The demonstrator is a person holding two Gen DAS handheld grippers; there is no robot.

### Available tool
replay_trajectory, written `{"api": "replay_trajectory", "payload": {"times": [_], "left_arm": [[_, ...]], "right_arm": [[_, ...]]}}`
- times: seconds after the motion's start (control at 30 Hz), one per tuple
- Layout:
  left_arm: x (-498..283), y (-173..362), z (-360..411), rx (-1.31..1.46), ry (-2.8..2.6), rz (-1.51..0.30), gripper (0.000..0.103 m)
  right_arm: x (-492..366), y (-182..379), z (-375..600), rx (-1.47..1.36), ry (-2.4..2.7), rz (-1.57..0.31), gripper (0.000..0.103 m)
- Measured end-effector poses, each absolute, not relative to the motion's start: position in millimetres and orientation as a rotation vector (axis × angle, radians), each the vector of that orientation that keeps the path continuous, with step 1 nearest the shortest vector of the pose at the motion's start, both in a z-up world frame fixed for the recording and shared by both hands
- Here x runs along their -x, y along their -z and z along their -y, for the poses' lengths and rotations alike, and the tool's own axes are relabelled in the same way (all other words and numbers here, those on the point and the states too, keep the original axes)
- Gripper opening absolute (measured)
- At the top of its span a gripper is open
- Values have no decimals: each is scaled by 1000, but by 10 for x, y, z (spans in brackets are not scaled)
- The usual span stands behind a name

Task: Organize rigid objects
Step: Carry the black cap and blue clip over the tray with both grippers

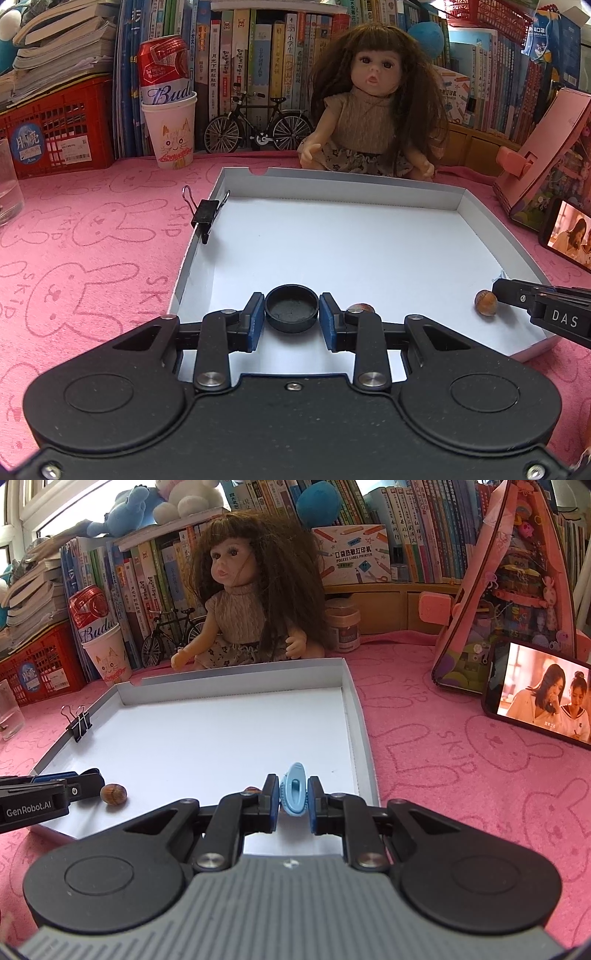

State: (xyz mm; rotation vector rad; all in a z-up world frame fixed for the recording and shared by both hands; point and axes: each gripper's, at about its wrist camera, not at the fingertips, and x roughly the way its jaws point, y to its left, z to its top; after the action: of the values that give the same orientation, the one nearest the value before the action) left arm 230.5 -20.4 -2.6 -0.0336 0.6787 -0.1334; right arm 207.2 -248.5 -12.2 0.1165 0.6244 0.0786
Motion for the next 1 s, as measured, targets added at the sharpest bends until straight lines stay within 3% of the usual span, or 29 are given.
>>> {"api": "replay_trajectory", "payload": {"times": [0.8, 0.87, 0.93, 1.0], "left_arm": [[-2593, 52, 256, 29, 100, -678, 30], [-2584, 44, 253, 34, 100, -680, 31], [-2564, 31, 239, 46, 114, -682, 36], [-2533, 5, 234, 50, 124, -680, 43]], "right_arm": [[-2368, 140, 2462, -99, -53, -638, 21], [-2355, 130, 2476, -111, -62, -630, 25], [-2333, 117, 2489, -124, -68, -623, 44], [-2309, 99, 2496, -129, -76, -617, 54]]}}
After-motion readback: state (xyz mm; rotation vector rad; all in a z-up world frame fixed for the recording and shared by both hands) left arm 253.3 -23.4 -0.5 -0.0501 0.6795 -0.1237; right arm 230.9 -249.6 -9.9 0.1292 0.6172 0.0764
